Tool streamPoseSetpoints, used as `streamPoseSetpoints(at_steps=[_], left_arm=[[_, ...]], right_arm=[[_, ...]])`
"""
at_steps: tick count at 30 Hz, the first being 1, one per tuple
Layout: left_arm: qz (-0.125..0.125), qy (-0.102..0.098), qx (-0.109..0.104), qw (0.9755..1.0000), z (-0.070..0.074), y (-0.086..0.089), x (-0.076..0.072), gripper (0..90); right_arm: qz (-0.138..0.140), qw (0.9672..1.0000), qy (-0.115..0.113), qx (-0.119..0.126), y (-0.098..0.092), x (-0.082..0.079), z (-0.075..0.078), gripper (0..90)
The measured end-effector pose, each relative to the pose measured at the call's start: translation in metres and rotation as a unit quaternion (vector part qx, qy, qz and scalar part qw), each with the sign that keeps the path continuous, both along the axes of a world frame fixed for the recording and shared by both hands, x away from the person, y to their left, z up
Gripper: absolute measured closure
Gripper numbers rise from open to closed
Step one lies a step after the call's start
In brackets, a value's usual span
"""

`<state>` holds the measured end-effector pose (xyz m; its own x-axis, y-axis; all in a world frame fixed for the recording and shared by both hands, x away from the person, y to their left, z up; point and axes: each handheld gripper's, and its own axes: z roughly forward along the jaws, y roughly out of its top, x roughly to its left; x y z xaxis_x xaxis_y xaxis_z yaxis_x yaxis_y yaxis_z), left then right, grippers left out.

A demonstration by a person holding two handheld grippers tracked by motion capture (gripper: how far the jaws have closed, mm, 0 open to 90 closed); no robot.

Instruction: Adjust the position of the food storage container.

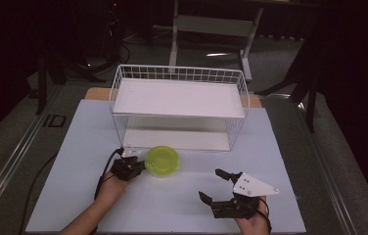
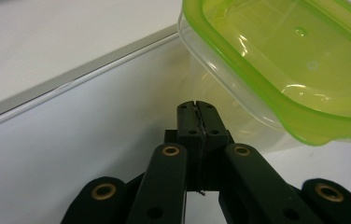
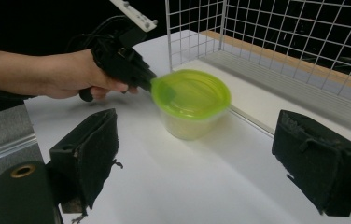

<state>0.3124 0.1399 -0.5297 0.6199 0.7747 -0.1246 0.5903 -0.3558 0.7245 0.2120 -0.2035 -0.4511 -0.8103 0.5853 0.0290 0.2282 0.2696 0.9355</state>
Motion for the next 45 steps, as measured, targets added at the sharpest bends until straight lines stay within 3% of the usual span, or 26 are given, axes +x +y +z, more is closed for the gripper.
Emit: streamPoseSetpoints(at_steps=[9,18,22,45], left_arm=[[-0.03,0.015,0.01,0.9994,-0.007,-0.031,0.005,90.0],[-0.018,0.014,-0.018,0.9996,-0.001,-0.021,-0.001,90.0],[-0.024,0.02,-0.024,0.9992,-0.005,-0.026,-0.005,90.0],[-0.049,0.018,-0.016,0.9985,-0.009,-0.061,0.008,90.0]], right_arm=[[0.0,1.0,0.003,-0.002,-0.001,0.001,-0.002,14.5],[-0.002,1.0,0.006,-0.002,-0.002,0.003,-0.003,14.5],[-0.001,1.0,0.007,-0.003,-0.001,0.004,-0.003,14.5],[-0.006,0.9999,-0.009,-0.005,-0.004,0.003,-0.004,14.9]])
